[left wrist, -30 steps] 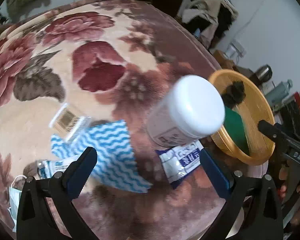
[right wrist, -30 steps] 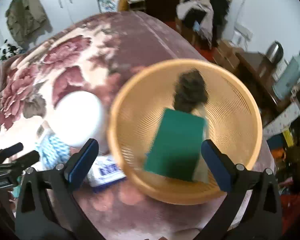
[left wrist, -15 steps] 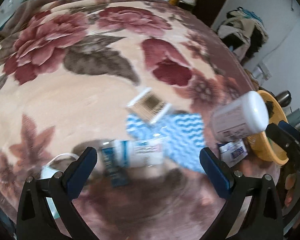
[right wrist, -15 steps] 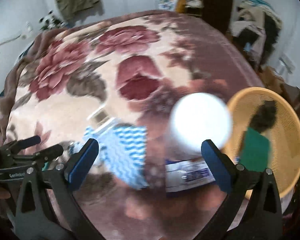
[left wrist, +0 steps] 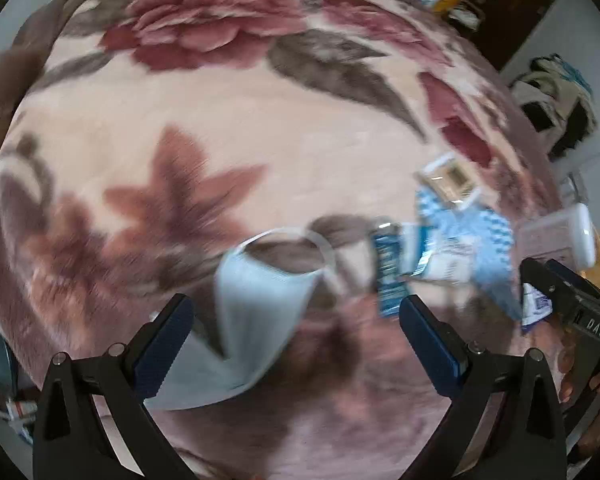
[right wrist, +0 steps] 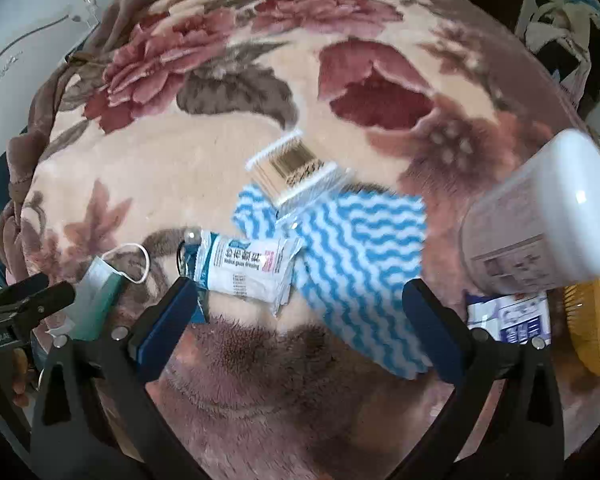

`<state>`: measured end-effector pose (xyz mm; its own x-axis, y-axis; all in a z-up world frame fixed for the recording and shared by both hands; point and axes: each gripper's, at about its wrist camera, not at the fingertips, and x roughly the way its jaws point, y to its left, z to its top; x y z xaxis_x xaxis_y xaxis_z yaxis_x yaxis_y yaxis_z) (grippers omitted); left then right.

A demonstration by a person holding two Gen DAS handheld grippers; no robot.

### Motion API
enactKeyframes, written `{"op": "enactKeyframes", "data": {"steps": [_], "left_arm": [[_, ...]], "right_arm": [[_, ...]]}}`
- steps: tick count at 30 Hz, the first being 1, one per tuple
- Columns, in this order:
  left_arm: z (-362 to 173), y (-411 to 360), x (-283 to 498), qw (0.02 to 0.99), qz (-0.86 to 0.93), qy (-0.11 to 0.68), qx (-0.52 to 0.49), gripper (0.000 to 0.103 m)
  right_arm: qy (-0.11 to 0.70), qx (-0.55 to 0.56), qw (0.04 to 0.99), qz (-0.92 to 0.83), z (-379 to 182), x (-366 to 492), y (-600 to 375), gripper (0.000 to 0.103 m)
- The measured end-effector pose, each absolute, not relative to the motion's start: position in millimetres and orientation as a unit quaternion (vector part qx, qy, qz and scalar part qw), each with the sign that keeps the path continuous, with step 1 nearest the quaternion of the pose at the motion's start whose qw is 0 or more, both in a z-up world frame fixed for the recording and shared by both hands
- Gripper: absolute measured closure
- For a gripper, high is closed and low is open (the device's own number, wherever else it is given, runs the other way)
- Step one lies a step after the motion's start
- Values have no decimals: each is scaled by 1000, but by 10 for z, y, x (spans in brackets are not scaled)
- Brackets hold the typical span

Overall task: Organize soft objects
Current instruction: 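Move both tools back over the blanket toward the mask and gauze pack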

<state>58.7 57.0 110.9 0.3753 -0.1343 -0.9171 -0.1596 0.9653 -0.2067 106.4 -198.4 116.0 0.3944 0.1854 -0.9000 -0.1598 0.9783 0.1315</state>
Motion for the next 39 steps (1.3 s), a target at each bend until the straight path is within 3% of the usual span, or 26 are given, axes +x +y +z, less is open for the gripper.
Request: {"op": "enactKeyframes", "data": {"steps": [11,22,27,35,39], "left_arm": [[545,874,343,791,43,592,-149,1],[579,1116,149,799,52,573,-177,1],[599,1205,110,795,51,572,-197,1],[643,975,221,812,10,568,-133,1],[624,876,309,815,-3,570,-100,1]], "right_arm": [[558,6,821,121,907,1232,-1623,0],[521,-56,832,180,958,1409,-1257,0],[557,-50,803,207,765,1536,-1170,0],[595,-64,753,274,639,1292,-1207,1],[585,-114,757,268,627,1259,-1148,10]]}}
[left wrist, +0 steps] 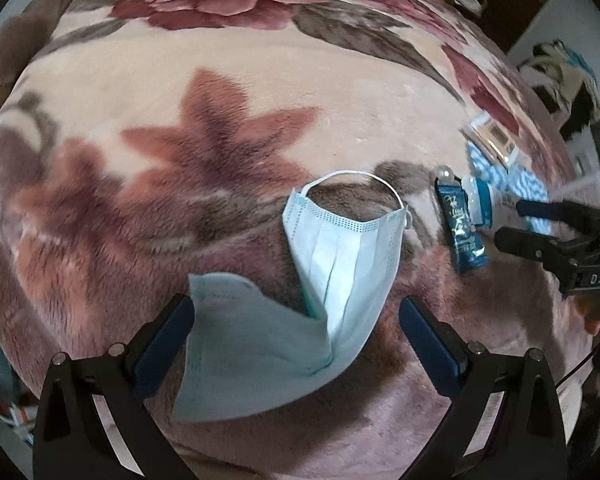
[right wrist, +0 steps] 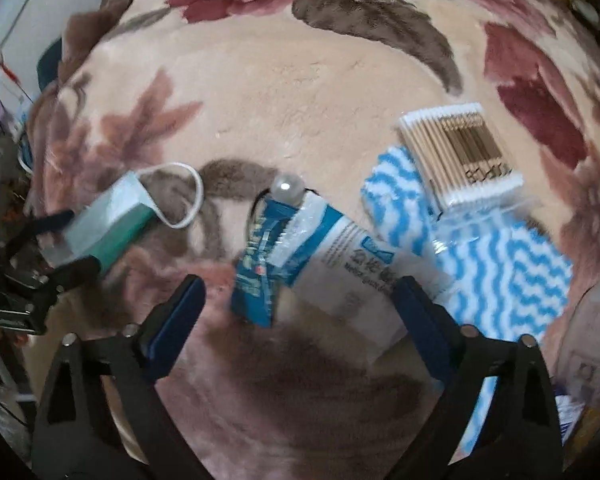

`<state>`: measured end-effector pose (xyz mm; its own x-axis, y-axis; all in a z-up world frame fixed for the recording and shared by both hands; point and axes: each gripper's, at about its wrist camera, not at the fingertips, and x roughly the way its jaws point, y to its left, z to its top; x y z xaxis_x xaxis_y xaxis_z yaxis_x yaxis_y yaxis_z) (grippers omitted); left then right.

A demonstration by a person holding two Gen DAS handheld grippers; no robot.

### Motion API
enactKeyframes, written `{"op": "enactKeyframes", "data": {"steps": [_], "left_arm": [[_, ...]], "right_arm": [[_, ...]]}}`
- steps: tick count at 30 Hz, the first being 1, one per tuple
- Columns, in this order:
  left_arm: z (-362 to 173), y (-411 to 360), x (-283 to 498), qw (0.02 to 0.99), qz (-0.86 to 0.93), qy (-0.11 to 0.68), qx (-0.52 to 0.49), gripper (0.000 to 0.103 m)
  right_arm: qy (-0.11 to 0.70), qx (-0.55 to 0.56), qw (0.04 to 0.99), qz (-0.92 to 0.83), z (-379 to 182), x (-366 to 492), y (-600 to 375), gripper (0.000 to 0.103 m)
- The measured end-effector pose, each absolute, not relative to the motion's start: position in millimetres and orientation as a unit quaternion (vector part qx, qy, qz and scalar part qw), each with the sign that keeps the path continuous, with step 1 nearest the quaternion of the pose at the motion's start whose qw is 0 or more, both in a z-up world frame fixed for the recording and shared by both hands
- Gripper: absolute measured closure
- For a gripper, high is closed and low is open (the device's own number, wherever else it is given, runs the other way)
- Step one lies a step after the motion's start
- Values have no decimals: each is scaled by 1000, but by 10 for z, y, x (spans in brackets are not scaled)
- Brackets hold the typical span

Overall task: Organize soft objects
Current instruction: 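Move both tools back over the blanket toward the mask and gauze pack, then grasp the blue face mask with the left tool while the right tool grasps the white gauze pack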

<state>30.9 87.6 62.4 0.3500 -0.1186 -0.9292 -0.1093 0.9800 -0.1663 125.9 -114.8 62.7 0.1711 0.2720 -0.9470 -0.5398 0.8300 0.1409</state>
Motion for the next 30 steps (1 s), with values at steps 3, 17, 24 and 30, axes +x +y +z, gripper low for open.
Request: {"op": "enactKeyframes", "data": {"steps": [3,17,24,30], "left_arm": [[579,838,341,815,-15,574,-82,1],[466,967,399,814,-15,570,-110,53],[544,1118,375,820,-4,551,-155,78],[615,993,333,819,-34,542,-184,81]], "right_arm": [[565,-143,768,265,670,1260,-1129,12],[551,-304,730,266,387,1261,-1038,13],[535,-260,752,283,556,1110,-1109,53],[564,-152,753,304,647,999,-1251,53]]}}
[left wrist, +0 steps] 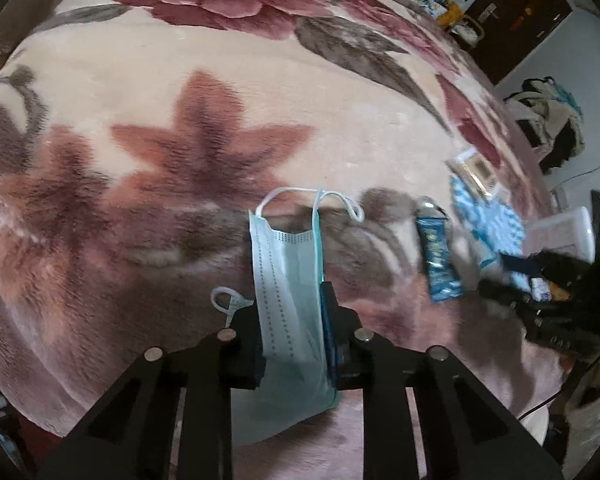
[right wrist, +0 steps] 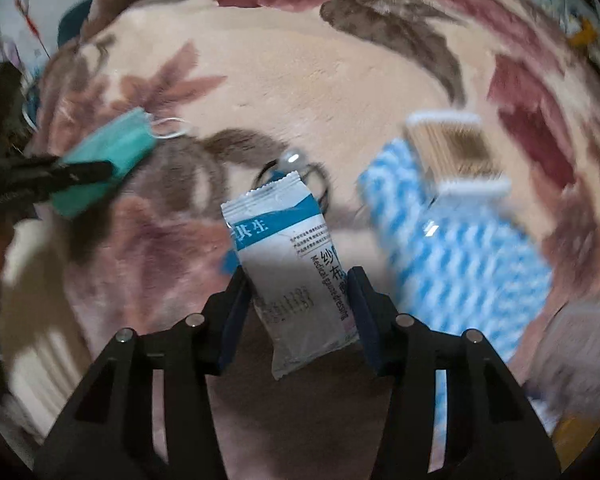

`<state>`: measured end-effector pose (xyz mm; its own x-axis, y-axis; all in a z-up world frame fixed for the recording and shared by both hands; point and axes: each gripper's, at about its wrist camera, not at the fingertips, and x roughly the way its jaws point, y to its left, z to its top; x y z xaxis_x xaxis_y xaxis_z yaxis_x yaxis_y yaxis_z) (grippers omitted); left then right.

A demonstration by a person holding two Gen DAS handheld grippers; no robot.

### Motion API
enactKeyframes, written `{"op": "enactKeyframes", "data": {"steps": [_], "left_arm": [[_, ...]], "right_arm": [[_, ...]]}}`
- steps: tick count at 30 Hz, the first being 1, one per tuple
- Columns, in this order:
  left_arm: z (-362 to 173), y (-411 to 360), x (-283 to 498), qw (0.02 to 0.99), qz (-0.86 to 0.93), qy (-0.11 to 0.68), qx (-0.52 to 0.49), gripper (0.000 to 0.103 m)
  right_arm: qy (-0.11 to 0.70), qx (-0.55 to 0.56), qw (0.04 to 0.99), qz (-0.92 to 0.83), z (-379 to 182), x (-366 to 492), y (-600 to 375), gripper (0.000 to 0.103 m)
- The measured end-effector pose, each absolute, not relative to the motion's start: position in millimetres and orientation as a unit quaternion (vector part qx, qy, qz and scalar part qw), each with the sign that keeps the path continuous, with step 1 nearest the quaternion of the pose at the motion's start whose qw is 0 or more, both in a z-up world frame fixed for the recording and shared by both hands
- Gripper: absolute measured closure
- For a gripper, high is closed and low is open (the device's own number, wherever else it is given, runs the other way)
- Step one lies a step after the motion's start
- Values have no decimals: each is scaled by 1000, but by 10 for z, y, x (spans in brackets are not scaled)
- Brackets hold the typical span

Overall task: Organize soft objects
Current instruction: 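Grasp the blue face mask with the left tool while the right tool grasps the white gauze pack, then carry the face mask and gauze pack with both tools over the orange basket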

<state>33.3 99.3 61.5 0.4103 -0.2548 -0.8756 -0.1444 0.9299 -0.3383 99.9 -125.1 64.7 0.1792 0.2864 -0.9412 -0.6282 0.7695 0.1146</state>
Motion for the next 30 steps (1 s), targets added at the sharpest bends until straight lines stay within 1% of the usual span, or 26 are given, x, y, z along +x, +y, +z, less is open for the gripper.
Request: {"op": "enactKeyframes", "data": {"steps": [2,5,7,10,12,13,14,16,19,24,30], "left_arm": [[608,906,328,818,-43,544,-183,81],[521,831,344,811,-44,557,-176,81],[462,817,342,806,-45,563,-178,81],[396,843,350,800,-46,566,-193,77],[371,877,343,796,-47,568,-206,77],[367,872,346,796,-47,568,-205,77],[386,859,337,798,-44,566,-199,80],[418,844,339,803,-41,564,-190,83],[492,828,335,810,-32,558,-177,86],[667,787,353,825,-19,544,-151,87],[860,714,406,835,-18,534,-135,87]], "right_arm": [[579,-126,742,314,602,946,-1244,51],[572,-142,746,309,532,876,-1181,50],[571,-145,748,305,513,852,-1150,46],[574,-149,747,300,451,885,-1098,41],[580,-146,745,295,401,904,-1098,41],[580,-139,746,295,391,910,-1099,42],[578,-136,749,295,401,901,-1098,43],[570,-133,754,299,437,861,-1091,54],[558,-129,766,294,524,813,-1086,57],[538,-96,791,277,729,772,-1163,58],[531,-74,801,267,913,727,-1242,58]]}}
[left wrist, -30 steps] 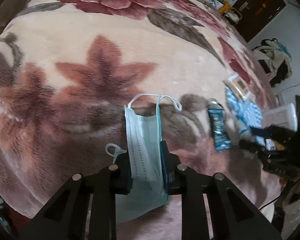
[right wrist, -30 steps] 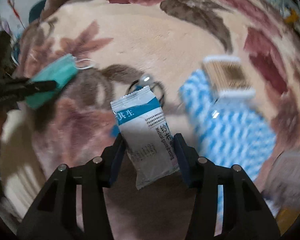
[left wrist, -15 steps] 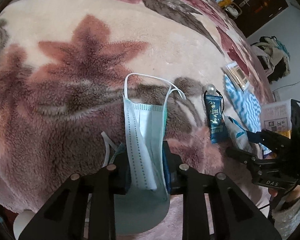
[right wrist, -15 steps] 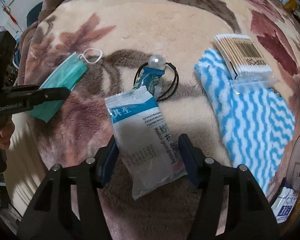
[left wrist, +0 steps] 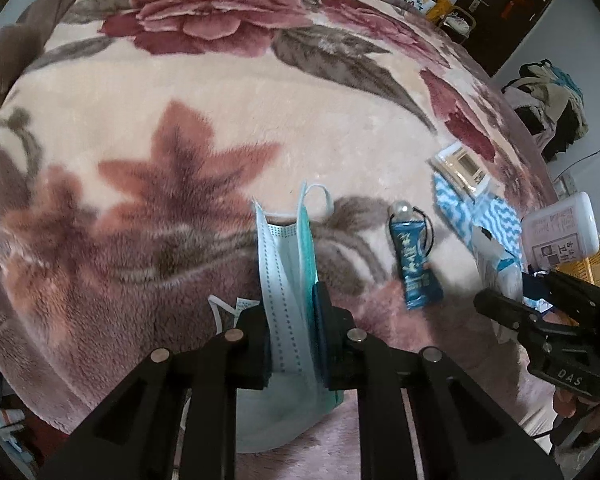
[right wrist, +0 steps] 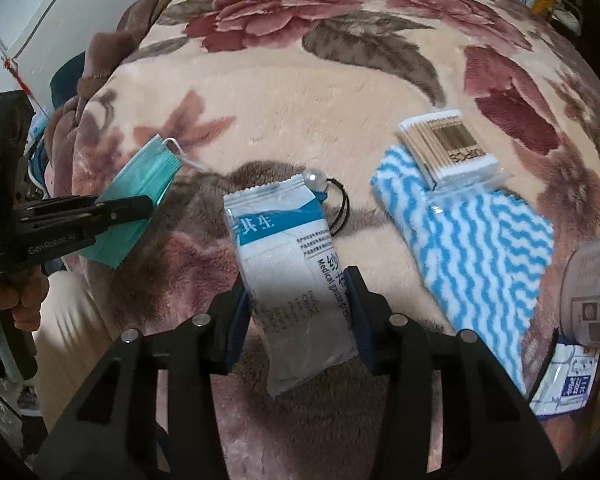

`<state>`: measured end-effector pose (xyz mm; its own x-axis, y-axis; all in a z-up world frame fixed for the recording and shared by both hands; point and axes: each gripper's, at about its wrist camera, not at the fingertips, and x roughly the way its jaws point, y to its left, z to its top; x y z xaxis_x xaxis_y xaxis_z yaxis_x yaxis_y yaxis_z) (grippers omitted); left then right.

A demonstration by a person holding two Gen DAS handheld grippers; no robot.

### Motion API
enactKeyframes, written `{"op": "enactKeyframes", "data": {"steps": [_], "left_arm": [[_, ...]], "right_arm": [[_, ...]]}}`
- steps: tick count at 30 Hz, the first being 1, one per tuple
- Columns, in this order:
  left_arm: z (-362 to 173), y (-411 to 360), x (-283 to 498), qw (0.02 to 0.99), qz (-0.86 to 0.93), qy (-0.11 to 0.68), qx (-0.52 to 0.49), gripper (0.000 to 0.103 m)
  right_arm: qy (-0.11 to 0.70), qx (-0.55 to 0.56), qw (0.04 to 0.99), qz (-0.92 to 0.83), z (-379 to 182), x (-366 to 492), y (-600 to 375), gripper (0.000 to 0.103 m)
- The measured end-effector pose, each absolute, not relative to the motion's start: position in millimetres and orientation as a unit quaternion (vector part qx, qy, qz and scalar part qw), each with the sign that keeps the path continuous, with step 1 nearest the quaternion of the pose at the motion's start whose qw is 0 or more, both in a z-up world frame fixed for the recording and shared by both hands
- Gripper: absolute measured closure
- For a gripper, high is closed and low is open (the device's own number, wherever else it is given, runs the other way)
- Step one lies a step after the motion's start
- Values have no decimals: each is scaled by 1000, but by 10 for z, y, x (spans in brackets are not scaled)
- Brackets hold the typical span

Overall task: Organize soft objects
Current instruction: 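Carry the face mask and gauze pack with both tools over the orange basket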

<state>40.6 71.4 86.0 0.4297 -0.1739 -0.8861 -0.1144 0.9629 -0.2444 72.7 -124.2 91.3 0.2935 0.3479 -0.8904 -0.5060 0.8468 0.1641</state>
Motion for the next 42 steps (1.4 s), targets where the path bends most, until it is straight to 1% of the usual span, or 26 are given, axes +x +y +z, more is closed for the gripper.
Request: {"op": "enactKeyframes", "data": {"steps": [14,30,42], "left_arm": [[1286,348,595,850,-39,515,-101,87],[1682,-368,917,859,-85,501,-63,87],[1998,-908,1167,856,-134,495,-60,87]], "right_arm": [[508,-33,831,222,1341,795,-1635,58],[483,10,857,177,1722,862,-2325,58],[468,34,871,147,2006,900,-2774,58]]}}
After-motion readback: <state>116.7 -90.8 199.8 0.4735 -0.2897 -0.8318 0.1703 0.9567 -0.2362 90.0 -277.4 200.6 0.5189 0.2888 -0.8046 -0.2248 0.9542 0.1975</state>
